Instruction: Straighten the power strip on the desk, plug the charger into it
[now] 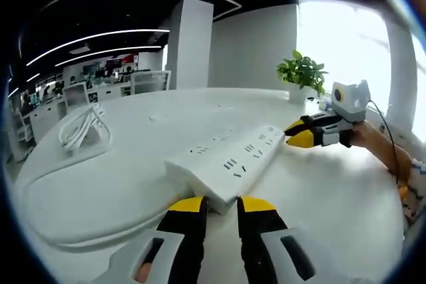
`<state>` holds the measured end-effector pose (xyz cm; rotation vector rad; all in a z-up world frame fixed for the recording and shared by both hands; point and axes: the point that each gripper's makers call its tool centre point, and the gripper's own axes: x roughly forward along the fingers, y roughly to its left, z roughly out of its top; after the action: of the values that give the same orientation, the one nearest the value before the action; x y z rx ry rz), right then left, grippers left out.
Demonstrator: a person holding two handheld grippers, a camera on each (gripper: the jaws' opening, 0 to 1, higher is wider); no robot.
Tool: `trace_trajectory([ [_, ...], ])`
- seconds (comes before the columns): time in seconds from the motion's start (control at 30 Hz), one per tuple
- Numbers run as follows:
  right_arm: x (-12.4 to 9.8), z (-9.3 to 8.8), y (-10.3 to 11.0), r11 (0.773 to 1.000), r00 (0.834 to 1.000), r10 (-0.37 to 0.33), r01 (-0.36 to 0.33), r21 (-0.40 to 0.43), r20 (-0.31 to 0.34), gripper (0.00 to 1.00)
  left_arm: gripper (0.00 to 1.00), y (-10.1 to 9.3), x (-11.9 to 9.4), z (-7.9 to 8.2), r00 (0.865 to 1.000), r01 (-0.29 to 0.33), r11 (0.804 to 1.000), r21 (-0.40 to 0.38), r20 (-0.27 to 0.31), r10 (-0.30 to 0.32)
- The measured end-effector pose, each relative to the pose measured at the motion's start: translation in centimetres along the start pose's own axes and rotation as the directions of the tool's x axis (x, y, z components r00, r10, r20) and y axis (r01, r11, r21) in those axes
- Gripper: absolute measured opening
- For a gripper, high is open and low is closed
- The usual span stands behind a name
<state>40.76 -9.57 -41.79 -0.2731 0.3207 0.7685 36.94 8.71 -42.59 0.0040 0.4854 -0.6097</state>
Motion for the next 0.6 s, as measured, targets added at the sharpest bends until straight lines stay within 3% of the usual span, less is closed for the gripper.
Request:
trace_trajectory([
  [0.6, -1.5, -0.5, 0.7, 1.000, 1.000, -0.004, 0.004, -0.001, 0.006, 0.16, 0.18, -1.9, -0.4, -0.8, 1.000, 0.008, 1.000, 0.024, -0.002, -0.008],
])
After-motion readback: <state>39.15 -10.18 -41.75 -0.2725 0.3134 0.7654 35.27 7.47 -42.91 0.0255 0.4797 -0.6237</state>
